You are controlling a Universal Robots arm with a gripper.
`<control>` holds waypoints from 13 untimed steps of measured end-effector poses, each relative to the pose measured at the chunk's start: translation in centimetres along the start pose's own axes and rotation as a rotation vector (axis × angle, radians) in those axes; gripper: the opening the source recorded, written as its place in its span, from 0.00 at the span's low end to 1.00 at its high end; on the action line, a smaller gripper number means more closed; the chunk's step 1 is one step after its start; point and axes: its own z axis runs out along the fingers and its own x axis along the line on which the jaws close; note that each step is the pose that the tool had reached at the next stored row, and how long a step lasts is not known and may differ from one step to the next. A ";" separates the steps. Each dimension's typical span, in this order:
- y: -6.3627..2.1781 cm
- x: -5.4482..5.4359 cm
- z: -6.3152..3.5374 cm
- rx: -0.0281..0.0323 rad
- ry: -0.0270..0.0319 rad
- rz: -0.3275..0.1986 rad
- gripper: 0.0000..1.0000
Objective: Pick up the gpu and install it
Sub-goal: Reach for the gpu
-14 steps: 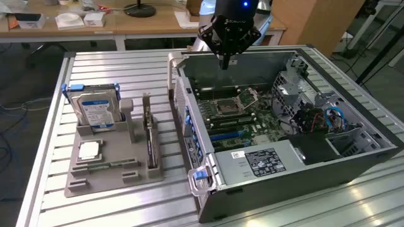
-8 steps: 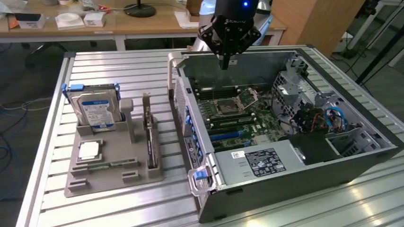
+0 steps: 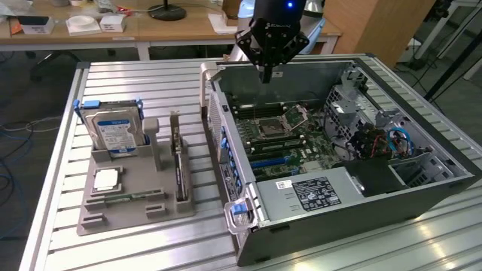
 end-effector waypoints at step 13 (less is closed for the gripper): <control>-0.05 0.6 0.01 0.0000 0.0000 0.000 0.11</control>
